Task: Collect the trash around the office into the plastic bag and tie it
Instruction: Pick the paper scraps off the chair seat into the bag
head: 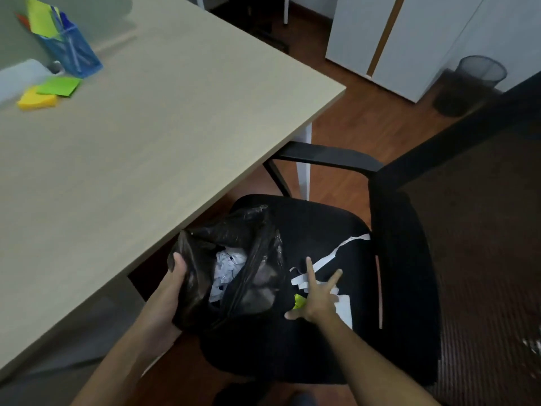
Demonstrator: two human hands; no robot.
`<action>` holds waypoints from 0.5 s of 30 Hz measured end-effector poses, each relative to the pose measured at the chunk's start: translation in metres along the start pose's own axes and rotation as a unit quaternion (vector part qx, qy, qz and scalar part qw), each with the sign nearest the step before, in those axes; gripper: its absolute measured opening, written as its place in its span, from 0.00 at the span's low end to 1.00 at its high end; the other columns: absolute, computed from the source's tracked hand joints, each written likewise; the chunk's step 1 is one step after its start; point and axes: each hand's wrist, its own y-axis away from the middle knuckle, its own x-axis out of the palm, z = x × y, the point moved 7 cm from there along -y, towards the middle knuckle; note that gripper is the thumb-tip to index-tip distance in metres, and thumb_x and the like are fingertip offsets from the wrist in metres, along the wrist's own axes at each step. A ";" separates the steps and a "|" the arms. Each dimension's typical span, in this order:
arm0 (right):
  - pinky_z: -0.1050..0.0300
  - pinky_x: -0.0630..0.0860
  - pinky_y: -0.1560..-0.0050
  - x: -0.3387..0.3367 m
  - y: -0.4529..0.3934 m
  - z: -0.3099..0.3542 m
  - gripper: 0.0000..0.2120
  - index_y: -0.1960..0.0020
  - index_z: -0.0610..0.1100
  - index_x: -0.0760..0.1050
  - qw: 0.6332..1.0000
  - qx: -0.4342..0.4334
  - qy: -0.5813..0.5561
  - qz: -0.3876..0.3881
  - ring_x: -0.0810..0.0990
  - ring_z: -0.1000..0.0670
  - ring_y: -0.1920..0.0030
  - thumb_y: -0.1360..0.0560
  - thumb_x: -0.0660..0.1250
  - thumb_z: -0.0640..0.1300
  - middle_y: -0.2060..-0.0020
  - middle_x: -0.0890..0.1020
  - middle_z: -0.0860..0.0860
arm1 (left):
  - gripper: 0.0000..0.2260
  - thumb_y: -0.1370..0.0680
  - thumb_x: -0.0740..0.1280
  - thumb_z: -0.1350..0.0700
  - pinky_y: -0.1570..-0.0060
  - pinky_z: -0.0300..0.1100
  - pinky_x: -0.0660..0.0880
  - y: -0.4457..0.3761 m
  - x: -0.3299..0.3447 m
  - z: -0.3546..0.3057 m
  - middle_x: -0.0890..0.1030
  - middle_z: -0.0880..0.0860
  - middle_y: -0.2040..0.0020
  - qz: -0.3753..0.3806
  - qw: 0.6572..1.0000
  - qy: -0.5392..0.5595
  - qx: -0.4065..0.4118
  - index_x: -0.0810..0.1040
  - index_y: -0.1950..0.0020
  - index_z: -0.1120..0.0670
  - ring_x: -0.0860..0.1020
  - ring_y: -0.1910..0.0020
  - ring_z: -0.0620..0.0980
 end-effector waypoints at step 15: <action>0.53 0.80 0.58 -0.018 -0.008 -0.016 0.10 0.59 0.37 0.76 0.963 -0.014 -0.269 0.029 0.85 0.48 0.61 0.23 0.58 0.32 0.58 0.81 0.41 | 0.39 0.31 0.62 0.28 0.43 0.47 0.83 0.005 -0.003 0.010 0.83 0.51 0.33 0.020 0.999 0.026 -0.003 0.71 0.24 0.47 0.83 0.36 0.51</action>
